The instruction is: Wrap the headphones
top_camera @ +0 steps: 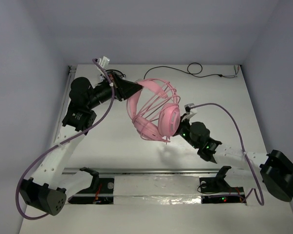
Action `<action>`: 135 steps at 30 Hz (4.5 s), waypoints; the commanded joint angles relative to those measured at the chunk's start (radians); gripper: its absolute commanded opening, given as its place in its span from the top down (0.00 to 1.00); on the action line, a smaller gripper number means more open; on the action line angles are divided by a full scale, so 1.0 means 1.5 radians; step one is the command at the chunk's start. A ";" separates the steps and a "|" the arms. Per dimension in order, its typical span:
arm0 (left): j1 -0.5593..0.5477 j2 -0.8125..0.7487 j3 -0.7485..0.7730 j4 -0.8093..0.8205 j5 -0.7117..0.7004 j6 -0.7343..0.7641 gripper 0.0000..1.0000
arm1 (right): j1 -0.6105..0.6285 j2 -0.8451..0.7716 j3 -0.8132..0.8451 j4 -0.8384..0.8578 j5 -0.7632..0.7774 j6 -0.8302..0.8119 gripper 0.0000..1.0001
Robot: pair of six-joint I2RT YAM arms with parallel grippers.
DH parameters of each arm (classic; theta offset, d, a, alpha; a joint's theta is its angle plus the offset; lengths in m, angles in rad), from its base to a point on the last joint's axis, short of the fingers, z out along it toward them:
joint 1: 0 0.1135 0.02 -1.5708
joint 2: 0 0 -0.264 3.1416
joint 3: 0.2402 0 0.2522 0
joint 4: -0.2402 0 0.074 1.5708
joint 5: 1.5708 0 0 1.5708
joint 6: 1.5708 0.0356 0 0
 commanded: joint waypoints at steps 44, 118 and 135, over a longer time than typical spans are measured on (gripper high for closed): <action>0.004 0.006 0.053 0.138 -0.112 -0.110 1.00 | -0.004 -0.117 -0.107 0.029 -0.008 0.119 0.65; -0.321 -0.056 -0.403 0.269 -0.884 -0.064 1.00 | 0.363 0.069 0.190 0.194 0.505 -0.127 0.91; -0.393 -0.067 -0.377 0.228 -0.958 -0.047 1.00 | 0.327 0.212 0.270 0.131 0.638 -0.110 0.95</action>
